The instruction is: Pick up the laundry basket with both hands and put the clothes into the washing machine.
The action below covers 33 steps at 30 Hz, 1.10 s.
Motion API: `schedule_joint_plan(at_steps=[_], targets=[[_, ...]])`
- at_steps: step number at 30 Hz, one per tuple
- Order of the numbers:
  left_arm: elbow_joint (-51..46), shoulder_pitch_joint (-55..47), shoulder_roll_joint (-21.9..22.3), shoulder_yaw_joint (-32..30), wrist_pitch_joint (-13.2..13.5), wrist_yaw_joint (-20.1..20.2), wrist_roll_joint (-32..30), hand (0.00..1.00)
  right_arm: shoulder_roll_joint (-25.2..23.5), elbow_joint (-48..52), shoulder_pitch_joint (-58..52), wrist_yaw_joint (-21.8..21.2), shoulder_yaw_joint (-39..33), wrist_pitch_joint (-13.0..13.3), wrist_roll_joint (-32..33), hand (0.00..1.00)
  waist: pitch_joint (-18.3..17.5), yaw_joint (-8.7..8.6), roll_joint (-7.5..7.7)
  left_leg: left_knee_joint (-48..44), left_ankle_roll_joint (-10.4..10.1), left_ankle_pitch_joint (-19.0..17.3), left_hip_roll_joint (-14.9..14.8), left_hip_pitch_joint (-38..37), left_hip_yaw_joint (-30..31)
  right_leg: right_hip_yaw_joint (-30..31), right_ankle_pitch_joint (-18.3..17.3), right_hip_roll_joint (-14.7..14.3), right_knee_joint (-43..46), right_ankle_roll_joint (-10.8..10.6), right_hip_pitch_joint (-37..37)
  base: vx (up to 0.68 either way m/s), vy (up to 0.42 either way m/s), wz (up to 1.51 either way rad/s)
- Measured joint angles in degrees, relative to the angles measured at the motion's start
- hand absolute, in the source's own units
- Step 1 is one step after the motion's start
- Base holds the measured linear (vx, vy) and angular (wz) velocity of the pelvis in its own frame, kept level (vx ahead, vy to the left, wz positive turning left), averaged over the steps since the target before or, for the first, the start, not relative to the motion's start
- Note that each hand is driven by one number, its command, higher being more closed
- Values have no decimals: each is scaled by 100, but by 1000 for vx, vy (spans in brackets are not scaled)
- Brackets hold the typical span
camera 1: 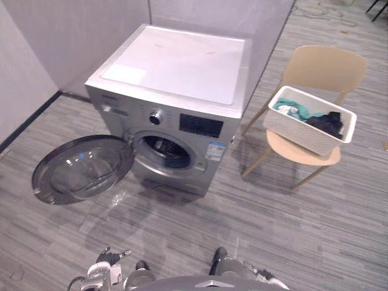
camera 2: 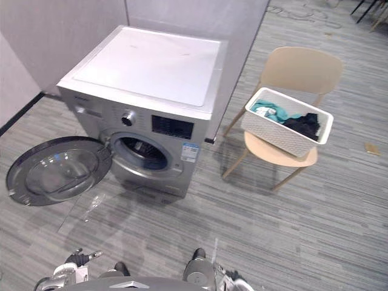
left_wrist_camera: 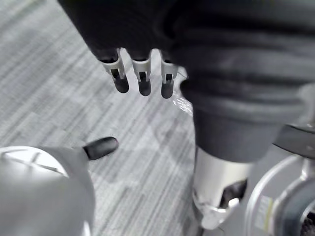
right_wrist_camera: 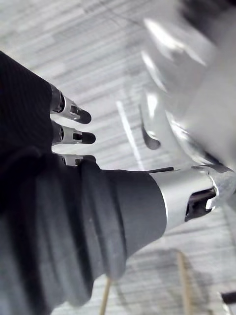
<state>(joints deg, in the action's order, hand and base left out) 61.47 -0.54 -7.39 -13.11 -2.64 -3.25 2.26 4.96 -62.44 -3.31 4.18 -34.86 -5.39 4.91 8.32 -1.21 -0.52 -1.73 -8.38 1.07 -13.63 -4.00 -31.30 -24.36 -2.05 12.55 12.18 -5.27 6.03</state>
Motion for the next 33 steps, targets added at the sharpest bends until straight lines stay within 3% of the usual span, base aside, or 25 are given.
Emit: schedule_joint_plan(at_steps=[3,4,5,6,7,8,9,11,12,13,14,15,16,17,18,19,22,23,24,26,27,28,30,32,33], targets=[[72,34,76,-350,9,2,271,0,92,-168,-124,5,-365,-34,-201,0,0,-58,-182,-400,-347,-273,-617,86,64,-83,-363,-487,277,267,46,85,-197,-18],[87,16,80,-494,6,-16,370,0,68,-164,-147,6,-371,-47,-181,0,7,-73,-206,-538,-358,-345,-775,105,114,-111,-455,-595,322,328,23,118,-257,-12],[97,-52,94,-721,1,-25,562,0,24,-150,-218,10,-366,-50,-74,0,16,-67,-275,-758,-209,-435,-1047,88,147,-112,-609,-855,344,434,-51,137,-275,-20],[101,-115,107,-938,-15,-25,718,0,-5,-166,-263,11,-361,-51,108,0,20,-38,-230,-1239,564,-368,-1263,116,146,-55,-736,-1006,340,565,-139,180,-275,-24],[99,-117,103,-970,-38,-28,772,0,-12,-182,-246,12,-359,-51,193,0,66,-23,-198,-1673,861,-212,-1373,261,127,-28,-772,-1026,327,592,-210,220,-366,-23],[100,-167,161,-971,-92,-25,775,0,32,-177,-262,17,-362,-43,265,0,45,-5,-75,-2555,1376,138,-1574,648,211,43,-696,-1044,169,669,-417,292,-384,-32],[69,-224,364,-989,-73,-21,792,0,154,-138,-246,20,-364,16,266,0,103,75,-81,-3372,926,-363,-1440,952,577,188,-672,-1049,-5,711,-681,234,-289,-43],[50,-244,477,-1046,-76,-7,828,0,311,-148,-189,20,-374,48,266,0,104,147,-145,-3487,616,-648,-986,1105,928,316,-626,-1038,-185,733,-786,172,-83,-56],[50,-282,578,-1102,-74,-7,843,0,406,-151,-67,16,-376,57,265,0,108,161,-251,-3331,528,-872,-462,1167,1137,477,-591,-1037,-333,729,-895,183,-11,-72],[51,-351,642,-1105,-71,-7,867,0,413,-146,63,9,-375,56,263,0,110,156,-299,-2932,506,-1012,92,1171,1275,627,-574,-1036,-461,715,-1008,176,-5,-65],[53,-369,657,-1109,-71,-6,868,0,400,-145,105,7,-377,52,257,0,109,167,-305,-2758,489,-1035,260,1173,1313,673,-572,-1036,-491,712,-1027,167,11,-73],[54,-403,718,-1181,-73,-8,871,0,259,-80,239,4,-363,19,247,0,109,275,-321,-2089,479,-1043,785,1224,1522,887,-572,-1076,-571,712,-1060,158,24,-71],[54,-436,742,-1192,-74,-4,883,0,207,-75,295,3,-354,14,244,0,106,361,-327,-1609,494,-989,1108,1250,1895,1019,-568,-1134,-632,702,-1084,194,54,-100],[56,-491,796,-1320,-76,4,886,0,99,-69,374,-3,-340,13,242,0,77,453,-377,-1166,663,-721,1359,1265,2466,1227,-562,-1253,-715,667,-1088,168,68,-90],[58,-499,822,-1412,-78,5,886,0,49,-69,421,-2,-320,10,242,0,66,528,-393,-1204,842,-534,1390,1241,2625,1357,-585,-1308,-722,633,-1090,197,76,-99],[53,-579,841,-1556,-88,14,884,0,-96,68,462,-9,-49,0,227,0,57,576,-333,-1211,984,-640,1373,1120,2385,1568,-698,-1278,-621,567,-1144,233,53,-77],[-13,-542,750,-1583,-108,30,855,0,-413,637,317,-37,540,23,172,0,69,580,-64,-1331,932,-1046,1412,956,2164,1560,-1176,-1070,323,436,-915,203,29,-45],[-14,-466,679,-1513,-117,22,843,0,-524,835,322,-51,776,44,172,0,46,578,30,-1322,918,-1167,1406,828,2088,1489,-1347,-933,1445,318,-374,229,22,-45],[-33,-384,598,-1229,-121,-4,806,0,-617,983,308,-59,928,79,170,0,36,575,122,-1349,863,-1238,1387,741,1989,1501,-1325,-788,2835,48,262,178,11,-40],[-277,-290,471,-885,-111,-32,766,0,-648,1034,274,-133,1015,152,145,0,38,530,166,-1573,883,-1332,1277,652,1926,1594,-1232,-664,4469,-301,950,196,-57,-13],[-378,-213,436,-837,-112,-32,766,0,-645,1027,265,-151,1003,151,144,0,80,512,221,-1657,889,-1340,1238,550,1941,1610,-1238,-577,4929,-294,1125,327,-178,18],[-468,-86,416,-795,-105,-35,770,0,-635,998,192,-163,977,154,148,0,64,459,289,-1731,887,-1339,1161,458,2049,1567,-1254,-428,5132,-264,1206,240,-177,42],[-469,151,443,-657,-62,-19,830,0,-591,918,92,-163,801,145,146,0,59,396,279,-1742,849,-1332,1017,353,2217,1450,-1312,-32,4810,-91,1187,234,-223,48],[-461,309,551,-658,-51,-16,889,0,-569,861,19,-167,382,132,203,0,70,387,246,-1738,685,-1357,872,322,2378,1436,-1232,502,4053,22,1174,250,-355,30],[-452,340,593,-639,-51,-4,889,0,-472,718,15,-172,104,131,197,0,85,383,200,-1749,490,-1416,684,279,2496,1430,-1062,902,3091,174,1023,182,-384,17]])
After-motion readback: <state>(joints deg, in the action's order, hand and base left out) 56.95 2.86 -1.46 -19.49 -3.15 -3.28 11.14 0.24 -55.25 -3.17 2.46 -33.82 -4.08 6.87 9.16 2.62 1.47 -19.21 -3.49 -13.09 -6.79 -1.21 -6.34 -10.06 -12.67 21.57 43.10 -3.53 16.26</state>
